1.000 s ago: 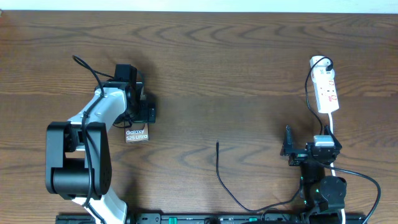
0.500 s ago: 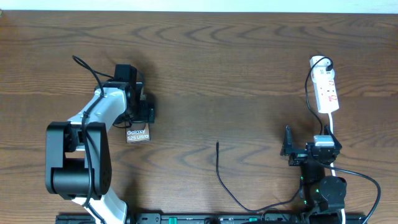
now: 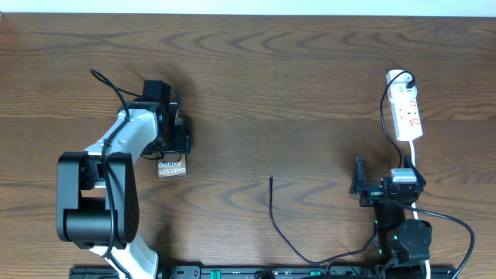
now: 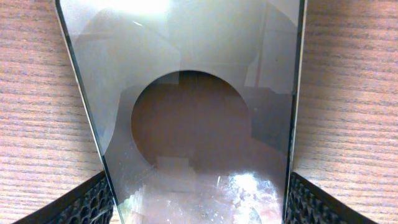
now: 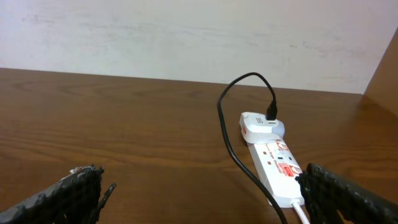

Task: Plug charger to phone and switch on socket
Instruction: 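Close the left gripper on the phone's edges, then lift the phone with the left gripper and raise it upright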

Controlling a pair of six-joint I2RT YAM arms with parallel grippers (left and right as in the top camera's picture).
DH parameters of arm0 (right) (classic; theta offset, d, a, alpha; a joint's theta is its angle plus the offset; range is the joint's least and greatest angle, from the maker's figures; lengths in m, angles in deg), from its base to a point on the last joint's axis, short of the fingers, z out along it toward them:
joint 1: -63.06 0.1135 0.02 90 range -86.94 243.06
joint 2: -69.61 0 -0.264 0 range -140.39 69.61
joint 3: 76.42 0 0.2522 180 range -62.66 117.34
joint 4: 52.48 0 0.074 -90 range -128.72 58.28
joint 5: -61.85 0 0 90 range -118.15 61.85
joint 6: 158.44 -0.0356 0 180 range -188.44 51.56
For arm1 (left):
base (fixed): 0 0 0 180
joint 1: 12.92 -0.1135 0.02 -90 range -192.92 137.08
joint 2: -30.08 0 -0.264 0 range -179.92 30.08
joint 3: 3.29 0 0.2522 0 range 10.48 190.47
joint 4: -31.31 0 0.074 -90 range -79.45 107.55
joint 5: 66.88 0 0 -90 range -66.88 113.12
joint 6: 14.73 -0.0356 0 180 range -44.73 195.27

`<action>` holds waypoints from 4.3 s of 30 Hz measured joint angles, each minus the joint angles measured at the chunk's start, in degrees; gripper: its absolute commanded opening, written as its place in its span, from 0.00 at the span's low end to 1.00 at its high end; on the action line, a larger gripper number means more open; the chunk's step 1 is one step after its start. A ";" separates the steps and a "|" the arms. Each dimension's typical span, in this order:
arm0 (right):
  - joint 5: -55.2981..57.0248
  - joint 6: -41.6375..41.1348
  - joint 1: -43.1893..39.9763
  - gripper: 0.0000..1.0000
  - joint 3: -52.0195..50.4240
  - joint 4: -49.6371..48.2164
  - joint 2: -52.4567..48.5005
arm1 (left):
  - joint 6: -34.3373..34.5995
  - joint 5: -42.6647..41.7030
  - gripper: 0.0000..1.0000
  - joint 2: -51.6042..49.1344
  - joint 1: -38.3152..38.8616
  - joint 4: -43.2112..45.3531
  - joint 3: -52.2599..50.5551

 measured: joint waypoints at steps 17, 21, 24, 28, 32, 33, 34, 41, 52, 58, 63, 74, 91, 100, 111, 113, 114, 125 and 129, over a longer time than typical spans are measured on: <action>0.00 0.00 0.00 0.99 -0.02 0.00 0.00 | 0.00 0.00 0.19 -0.02 0.00 0.07 0.00; 0.00 -0.02 0.00 0.99 0.00 0.00 0.00 | 0.00 -0.02 0.08 -0.02 0.00 0.07 0.00; 0.00 0.00 0.00 0.99 -0.02 0.00 0.00 | 0.00 -0.02 0.08 -0.02 0.00 0.09 0.00; 0.00 0.00 0.00 0.99 0.00 0.00 0.00 | -0.02 -0.02 0.07 -0.20 0.00 -0.83 0.63; 0.00 0.00 0.00 0.99 0.00 0.00 0.00 | 0.00 -0.07 0.08 -0.61 0.00 -2.21 1.77; 0.02 0.00 0.00 0.99 -0.02 0.00 0.00 | 0.00 -0.07 0.07 -0.61 0.00 -2.23 1.90; 0.00 -0.02 0.00 0.99 -0.02 0.00 0.00 | 0.00 -0.17 0.08 -0.61 0.00 -2.23 2.14; 0.02 0.00 0.00 0.99 -0.02 0.00 0.00 | 0.00 -0.35 0.07 2.78 0.00 -2.67 2.80; 0.02 0.00 0.00 0.99 0.00 0.00 0.00 | 0.24 -18.29 0.07 11.65 -0.02 -4.22 2.82; 0.00 0.00 0.00 0.99 0.00 0.00 0.00 | 6.14 -32.20 0.07 12.35 0.00 -4.13 2.82; 0.00 0.00 0.00 0.99 0.00 0.00 0.00 | 15.15 -43.93 0.08 12.35 0.00 -1.95 2.82; 0.02 -0.02 0.00 0.99 -0.02 0.00 0.00 | 47.47 -66.03 0.07 12.35 0.00 9.09 2.91; 0.02 0.00 0.00 0.99 0.00 0.00 0.00 | 82.77 -75.97 0.08 12.41 -0.22 23.50 2.93; 0.00 0.00 0.00 0.99 -0.02 0.00 0.00 | 85.37 -79.08 0.08 12.44 -2.51 23.74 2.95; 0.00 0.00 0.00 0.99 0.00 0.00 0.00 | 91.76 -75.76 0.07 12.44 -2.62 28.11 2.93; 0.02 0.00 0.00 0.99 0.00 0.00 0.00 | 92.50 -75.65 0.07 12.44 -2.62 28.68 2.93; 0.02 0.00 0.00 0.99 -0.02 0.00 0.00 | 92.87 -75.65 0.07 12.44 -2.62 28.72 2.95; 0.00 0.00 0.00 0.99 -0.02 0.00 0.00 | 93.26 -75.65 0.08 12.44 -2.62 28.83 2.95; 0.00 0.00 0.00 0.99 -0.02 0.00 0.00 | 93.24 -75.65 0.07 12.44 -2.62 28.89 2.95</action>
